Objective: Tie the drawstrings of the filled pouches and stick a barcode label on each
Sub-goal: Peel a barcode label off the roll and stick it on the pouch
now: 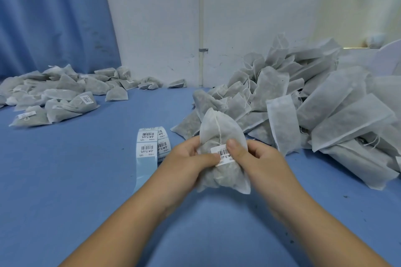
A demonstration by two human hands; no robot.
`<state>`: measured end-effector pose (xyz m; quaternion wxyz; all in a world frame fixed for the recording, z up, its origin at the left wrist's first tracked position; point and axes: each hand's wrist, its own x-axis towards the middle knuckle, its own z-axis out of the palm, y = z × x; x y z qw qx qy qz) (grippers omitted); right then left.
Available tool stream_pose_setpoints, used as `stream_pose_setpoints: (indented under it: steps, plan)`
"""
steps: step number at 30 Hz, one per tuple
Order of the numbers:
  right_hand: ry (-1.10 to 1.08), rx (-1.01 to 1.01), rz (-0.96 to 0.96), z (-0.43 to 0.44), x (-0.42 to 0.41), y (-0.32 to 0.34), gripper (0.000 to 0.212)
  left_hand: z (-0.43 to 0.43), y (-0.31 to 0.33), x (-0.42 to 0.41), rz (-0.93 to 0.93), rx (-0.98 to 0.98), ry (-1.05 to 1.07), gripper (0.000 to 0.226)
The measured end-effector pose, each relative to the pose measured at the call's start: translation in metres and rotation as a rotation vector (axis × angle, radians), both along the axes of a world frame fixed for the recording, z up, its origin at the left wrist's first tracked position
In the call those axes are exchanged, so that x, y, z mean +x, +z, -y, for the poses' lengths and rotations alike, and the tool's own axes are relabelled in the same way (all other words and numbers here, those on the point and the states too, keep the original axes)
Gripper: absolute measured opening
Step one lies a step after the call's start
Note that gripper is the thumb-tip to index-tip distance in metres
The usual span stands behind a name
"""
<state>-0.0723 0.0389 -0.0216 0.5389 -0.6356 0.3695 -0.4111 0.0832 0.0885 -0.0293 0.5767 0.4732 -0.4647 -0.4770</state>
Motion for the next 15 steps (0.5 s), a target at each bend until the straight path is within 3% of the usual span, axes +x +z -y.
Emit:
stream_pose_setpoints:
  steps: [4, 8, 10, 15]
  plan:
    - [0.127, 0.010, 0.011, -0.001, -0.001, 0.002, 0.016, -0.001, 0.000, -0.004, 0.014, 0.005, 0.084, 0.029]
    - [0.234, 0.011, 0.029, -0.002, -0.003, 0.005, 0.030, -0.004, 0.006, -0.004, 0.068, -0.026, 0.146, 0.012]
    - [0.261, 0.003, 0.045, -0.004, -0.001, 0.004, 0.037, -0.004, 0.011, -0.005, 0.109, -0.036, 0.230, 0.015]
    - [0.248, 0.001, 0.170, -0.005, 0.002, 0.007, 0.034, -0.008, 0.035, -0.002, 0.230, -0.072, 0.235, 0.011]
